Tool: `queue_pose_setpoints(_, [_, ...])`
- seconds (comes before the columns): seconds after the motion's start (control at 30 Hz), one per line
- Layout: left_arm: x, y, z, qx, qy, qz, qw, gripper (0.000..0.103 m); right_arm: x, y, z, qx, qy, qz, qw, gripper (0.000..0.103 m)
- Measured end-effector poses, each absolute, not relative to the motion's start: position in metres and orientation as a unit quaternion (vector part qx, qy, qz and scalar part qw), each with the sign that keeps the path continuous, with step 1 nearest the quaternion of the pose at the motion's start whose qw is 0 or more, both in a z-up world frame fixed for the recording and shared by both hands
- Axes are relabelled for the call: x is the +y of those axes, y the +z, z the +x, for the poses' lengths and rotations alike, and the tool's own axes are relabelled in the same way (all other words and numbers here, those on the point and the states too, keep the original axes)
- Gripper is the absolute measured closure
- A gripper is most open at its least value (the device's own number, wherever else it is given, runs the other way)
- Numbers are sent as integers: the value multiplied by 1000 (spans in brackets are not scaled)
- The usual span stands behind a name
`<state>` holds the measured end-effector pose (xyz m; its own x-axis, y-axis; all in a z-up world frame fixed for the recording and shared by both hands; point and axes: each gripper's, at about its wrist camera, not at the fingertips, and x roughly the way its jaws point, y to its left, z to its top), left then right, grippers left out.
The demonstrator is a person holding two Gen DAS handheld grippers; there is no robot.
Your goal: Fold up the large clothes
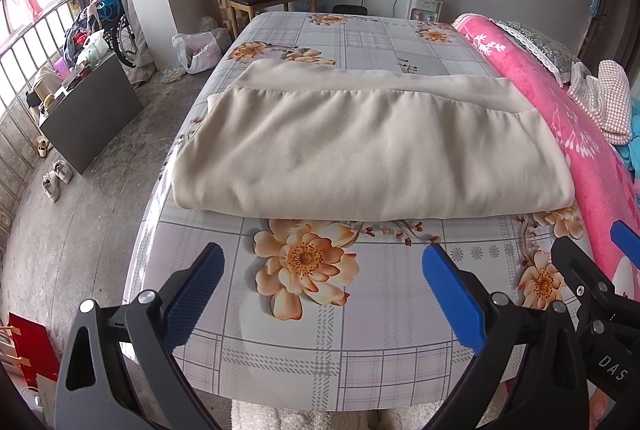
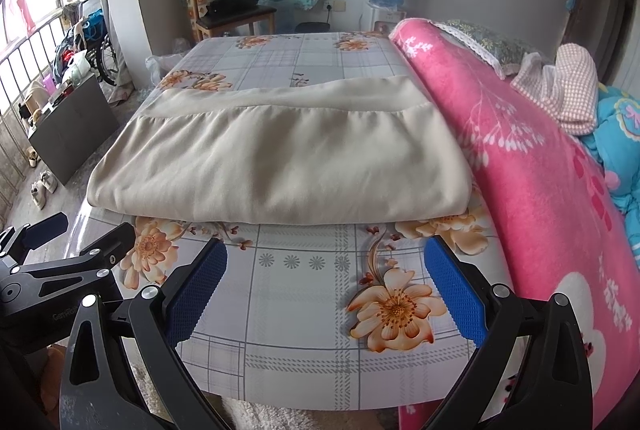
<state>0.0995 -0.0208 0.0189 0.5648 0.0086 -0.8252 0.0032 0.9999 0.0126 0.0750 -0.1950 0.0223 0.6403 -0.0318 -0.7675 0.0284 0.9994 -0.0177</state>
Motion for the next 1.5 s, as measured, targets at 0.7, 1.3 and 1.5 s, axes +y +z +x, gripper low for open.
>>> queue_pose_setpoints(0.7, [-22,19,100,467,5,7,884,5,-194,24,74,426,-15,1,905,8])
queue_pose_setpoints(1.3, [-22,20,100,466,6,7,885,5,-193,23,73,427,-15,1,904,8])
queue_pose_setpoints(1.5, [-22,21,100,466,6,7,885,6,-193,23,73,427,-15,2,904,8])
